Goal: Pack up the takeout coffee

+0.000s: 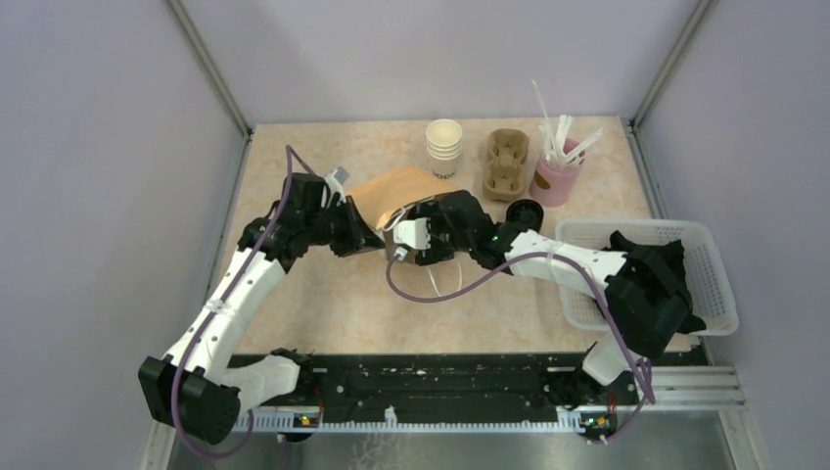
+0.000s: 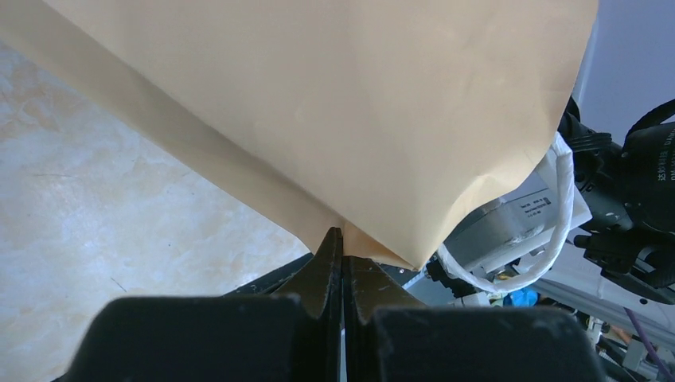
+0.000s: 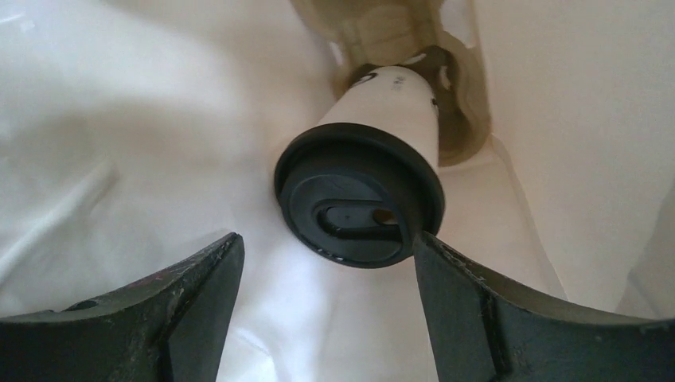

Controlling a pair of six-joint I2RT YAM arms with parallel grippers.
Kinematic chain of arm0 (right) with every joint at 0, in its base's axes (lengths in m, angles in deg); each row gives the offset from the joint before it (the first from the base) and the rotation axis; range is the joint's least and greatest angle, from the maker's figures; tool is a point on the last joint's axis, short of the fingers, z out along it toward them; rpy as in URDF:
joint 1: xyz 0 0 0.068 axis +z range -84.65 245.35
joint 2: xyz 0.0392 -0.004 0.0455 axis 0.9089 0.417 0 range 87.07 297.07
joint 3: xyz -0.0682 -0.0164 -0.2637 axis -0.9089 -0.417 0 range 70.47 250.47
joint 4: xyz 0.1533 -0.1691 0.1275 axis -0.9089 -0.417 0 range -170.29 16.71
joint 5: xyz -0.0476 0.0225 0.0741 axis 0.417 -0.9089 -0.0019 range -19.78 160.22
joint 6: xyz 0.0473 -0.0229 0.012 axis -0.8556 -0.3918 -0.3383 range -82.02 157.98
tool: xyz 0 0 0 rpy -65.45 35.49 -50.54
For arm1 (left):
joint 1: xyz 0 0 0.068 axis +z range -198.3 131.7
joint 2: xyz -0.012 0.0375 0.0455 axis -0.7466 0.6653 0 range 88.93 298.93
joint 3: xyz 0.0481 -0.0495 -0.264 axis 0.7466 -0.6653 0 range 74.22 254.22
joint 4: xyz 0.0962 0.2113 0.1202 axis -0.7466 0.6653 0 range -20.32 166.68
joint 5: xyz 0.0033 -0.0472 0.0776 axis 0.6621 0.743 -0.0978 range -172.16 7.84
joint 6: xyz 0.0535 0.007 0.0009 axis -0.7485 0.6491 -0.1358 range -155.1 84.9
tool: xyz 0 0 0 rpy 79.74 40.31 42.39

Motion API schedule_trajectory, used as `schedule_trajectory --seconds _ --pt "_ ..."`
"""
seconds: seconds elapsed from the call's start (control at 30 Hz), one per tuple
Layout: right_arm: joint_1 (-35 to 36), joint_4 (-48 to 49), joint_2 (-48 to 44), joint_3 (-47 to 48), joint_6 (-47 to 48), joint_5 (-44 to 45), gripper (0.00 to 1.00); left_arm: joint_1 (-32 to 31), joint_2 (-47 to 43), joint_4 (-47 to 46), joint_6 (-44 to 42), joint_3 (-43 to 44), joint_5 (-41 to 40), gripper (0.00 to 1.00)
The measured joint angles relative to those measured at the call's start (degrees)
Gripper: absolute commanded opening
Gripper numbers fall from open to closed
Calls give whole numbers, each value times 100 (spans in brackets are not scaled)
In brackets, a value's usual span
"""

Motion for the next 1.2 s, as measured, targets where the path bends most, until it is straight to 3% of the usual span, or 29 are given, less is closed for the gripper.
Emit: schedule_trajectory --seconds 0.23,0.4,0.6,0.73,0.83,1.0,1.2 --pt "2 236 146 168 -192 179 74 4 79 52 -149 20 2 0" --pt "83 -551 -302 201 -706 133 79 4 114 260 -199 188 -120 0" --pt "319 -1596 -1648 118 -2033 107 89 7 122 417 -201 426 -291 0" --pt "350 -1849 -2745 -17 -3563 682 90 11 199 560 -173 612 -313 0" --pt "247 -1967 -3047 -33 -4666 1196 90 11 260 619 -142 699 -308 0" --pt "-262 -2553 -2413 433 -6050 1274 91 50 299 785 -96 739 -306 0" --pt "-745 -3226 -1239 1711 -6850 892 92 186 317 986 -4 798 -238 0"
